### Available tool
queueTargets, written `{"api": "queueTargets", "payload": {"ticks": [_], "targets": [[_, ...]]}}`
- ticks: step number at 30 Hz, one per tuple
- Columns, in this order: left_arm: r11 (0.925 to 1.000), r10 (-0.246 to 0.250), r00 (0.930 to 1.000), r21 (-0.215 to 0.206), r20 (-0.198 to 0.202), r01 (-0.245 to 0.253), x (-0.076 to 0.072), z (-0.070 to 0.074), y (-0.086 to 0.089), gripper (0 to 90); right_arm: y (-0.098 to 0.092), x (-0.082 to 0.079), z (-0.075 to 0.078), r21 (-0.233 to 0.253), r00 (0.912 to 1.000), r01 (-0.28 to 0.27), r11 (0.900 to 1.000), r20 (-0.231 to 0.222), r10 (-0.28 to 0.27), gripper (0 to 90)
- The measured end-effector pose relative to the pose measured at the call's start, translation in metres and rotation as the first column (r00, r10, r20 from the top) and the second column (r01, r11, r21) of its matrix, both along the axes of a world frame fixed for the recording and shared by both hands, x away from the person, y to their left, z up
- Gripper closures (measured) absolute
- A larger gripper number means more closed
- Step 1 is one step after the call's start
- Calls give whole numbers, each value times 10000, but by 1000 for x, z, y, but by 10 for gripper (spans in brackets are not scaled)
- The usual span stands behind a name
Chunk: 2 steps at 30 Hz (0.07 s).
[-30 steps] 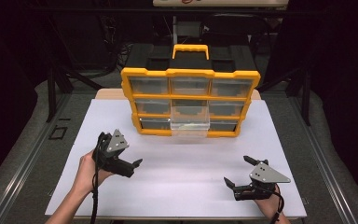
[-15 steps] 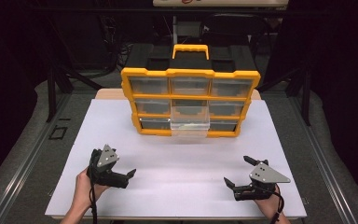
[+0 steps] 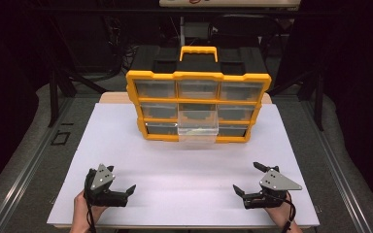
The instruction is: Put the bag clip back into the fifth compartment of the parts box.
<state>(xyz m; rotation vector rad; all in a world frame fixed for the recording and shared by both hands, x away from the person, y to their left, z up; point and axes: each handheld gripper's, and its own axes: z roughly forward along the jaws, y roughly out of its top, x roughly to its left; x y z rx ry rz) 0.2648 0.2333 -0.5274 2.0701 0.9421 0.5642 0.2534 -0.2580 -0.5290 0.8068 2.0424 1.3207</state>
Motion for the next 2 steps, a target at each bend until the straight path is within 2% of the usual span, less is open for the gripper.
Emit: {"api": "queueTargets", "payload": {"ticks": [2], "targets": [[10000,-37,10000,-16,24,37,0,0,0,0,0,0,0,1,10000,-5,10000,13,5,0]]}}
